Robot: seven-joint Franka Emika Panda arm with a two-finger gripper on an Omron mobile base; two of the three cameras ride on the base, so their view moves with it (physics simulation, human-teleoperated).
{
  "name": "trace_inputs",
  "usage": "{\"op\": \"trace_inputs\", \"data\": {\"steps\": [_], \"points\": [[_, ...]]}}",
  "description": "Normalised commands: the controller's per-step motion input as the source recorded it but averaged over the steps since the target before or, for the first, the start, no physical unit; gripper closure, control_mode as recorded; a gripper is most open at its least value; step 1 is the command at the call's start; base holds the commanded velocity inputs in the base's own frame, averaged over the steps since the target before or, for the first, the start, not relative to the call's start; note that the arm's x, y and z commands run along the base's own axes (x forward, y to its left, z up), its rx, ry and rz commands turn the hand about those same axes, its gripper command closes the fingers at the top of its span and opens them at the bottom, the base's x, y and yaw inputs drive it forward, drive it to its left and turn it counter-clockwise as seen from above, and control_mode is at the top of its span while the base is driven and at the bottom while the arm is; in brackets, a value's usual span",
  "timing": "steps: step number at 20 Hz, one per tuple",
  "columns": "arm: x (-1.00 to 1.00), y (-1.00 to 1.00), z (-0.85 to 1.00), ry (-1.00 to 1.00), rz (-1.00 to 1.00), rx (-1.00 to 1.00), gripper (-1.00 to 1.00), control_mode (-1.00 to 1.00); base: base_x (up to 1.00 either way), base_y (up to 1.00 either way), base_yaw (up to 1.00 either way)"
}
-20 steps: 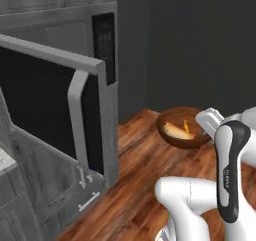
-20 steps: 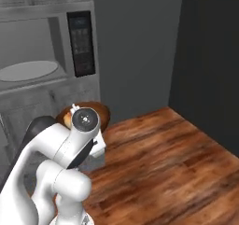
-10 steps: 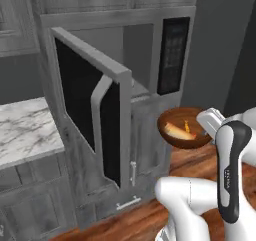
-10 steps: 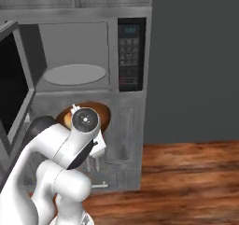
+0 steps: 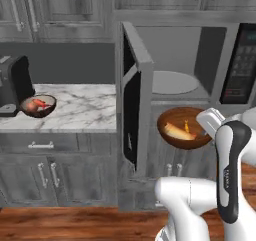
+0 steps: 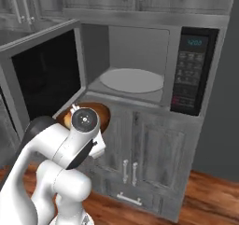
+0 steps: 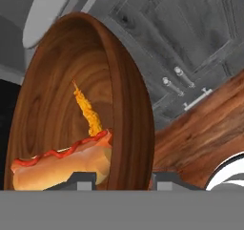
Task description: Place the bowl containing the hot dog and shrimp in the microwave. Close the microwave door and press the start button to microwave the meal.
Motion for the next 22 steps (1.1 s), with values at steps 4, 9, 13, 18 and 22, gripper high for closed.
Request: {"op": "trace_inputs", "data": {"steps": [4,9,13,18,22], "points": [[0.00,0.00,0.00,0.00,0.00,0.00,1.00,1.00,0.21,-0.49,0.62],[0.00,0.00,0.00,0.00,0.00,0.00,1.00,1.00,0.22,-0.55,0.45],[0.00,0.00,0.00,0.00,0.00,0.00,1.00,1.00,0.19,-0.59,0.20],[0.00,0.00,0.00,0.00,0.00,0.00,1.00,1.00,0.05,-0.46,0.02],[0.00,0.00,0.00,0.00,0.00,0.00,1.00,1.00,0.00,-0.02,-0.13]]}}
